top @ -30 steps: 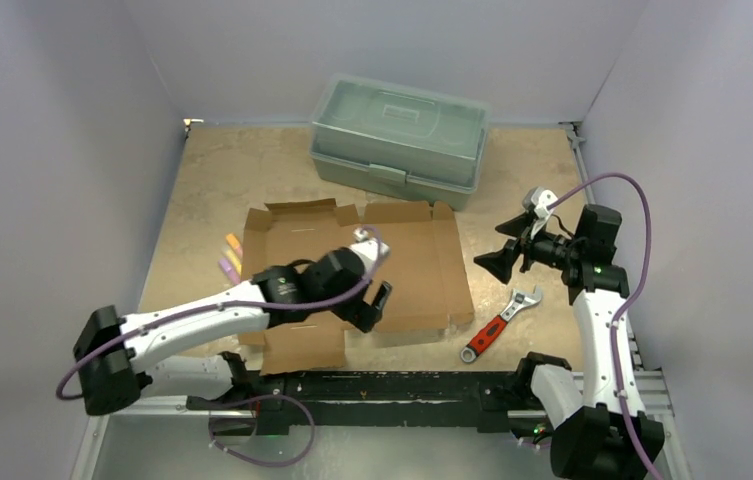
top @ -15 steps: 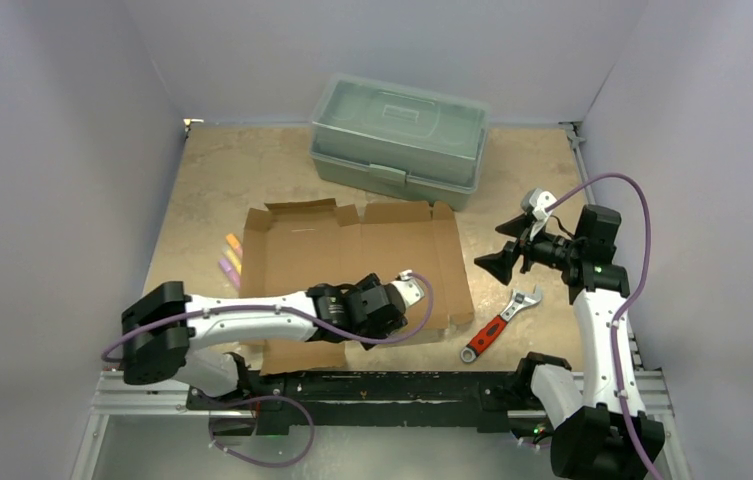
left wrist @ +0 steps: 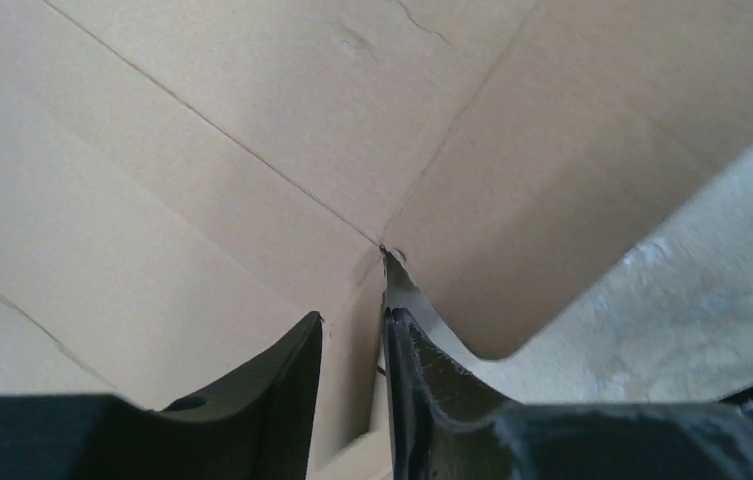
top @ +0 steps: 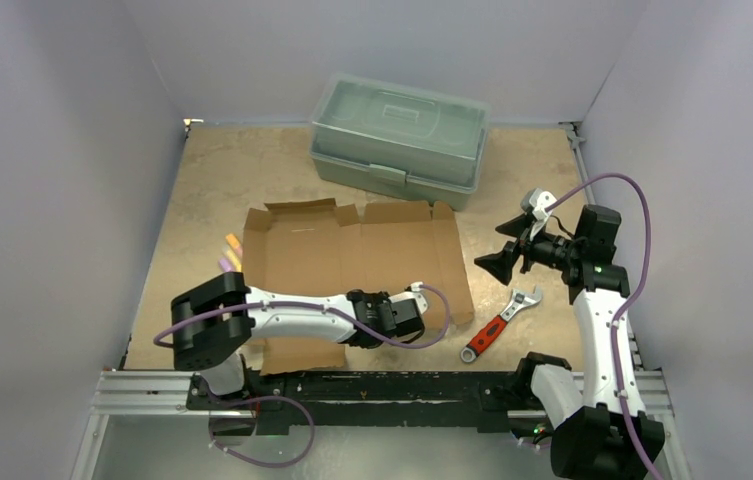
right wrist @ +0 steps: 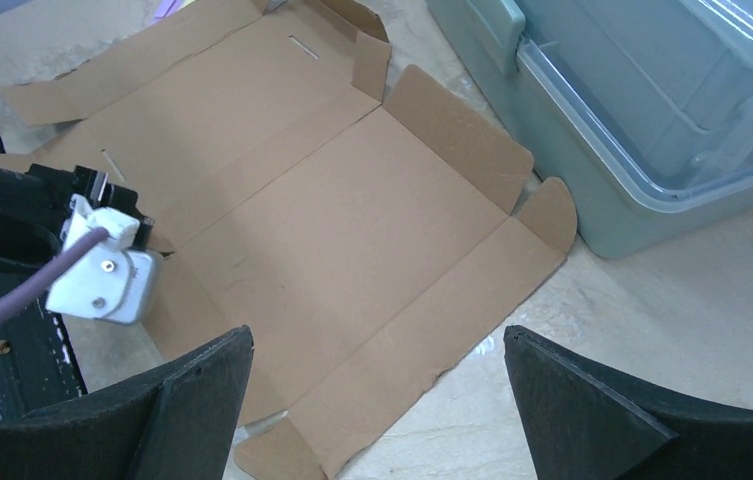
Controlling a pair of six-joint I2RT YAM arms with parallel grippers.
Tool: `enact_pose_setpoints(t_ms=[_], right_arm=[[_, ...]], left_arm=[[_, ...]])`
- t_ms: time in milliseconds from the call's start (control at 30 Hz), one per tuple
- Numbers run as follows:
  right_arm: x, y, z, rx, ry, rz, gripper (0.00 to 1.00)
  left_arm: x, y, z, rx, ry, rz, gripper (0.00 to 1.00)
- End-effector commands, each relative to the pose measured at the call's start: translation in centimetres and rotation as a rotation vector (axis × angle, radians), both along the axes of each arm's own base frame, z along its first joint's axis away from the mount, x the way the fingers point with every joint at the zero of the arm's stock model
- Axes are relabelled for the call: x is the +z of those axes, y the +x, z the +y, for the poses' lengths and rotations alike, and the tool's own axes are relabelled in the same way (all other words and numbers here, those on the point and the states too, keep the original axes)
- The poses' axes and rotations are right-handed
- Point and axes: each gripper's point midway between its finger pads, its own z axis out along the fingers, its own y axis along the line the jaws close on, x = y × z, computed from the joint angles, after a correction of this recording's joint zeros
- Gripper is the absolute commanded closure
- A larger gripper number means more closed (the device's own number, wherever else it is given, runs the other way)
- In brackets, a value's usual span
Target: Fold the paper box
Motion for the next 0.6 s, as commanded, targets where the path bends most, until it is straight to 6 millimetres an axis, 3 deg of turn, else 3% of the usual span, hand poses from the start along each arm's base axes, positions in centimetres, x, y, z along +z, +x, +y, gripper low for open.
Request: enact_pose_setpoints(t_ms=[0,100,233,400,567], right_arm=[[1.3,0.6,-0.2,0.0,-0.015,-0.042,0.01],[1.3,0.6,-0.2,-0.001,-0.015,-0.041,0.01],[0.9,0.9,-0.4,-0.017,-0.02,-0.025,0.01],[0.1,3.3,-1.8,-0.154,0.013,0.037,0.01],[-2.0,5.2,-1.5,-0.146,0.115,0.247,0.01]], left_arm=[[0.7,1.3,0.3,0.072,0.041,-0.086,0.78],[1.3,1.8,0.3,0.091,0.028,-0.116,1.0],[4.6,2.5,-0.8,0.112,-0.087,-0.172,1.0],[10.1,2.9,-3.3,0.059,-0.374,-0.228,1.0],[12.8,2.7,-3.4,0.0,-0.538,-0.274,1.0]])
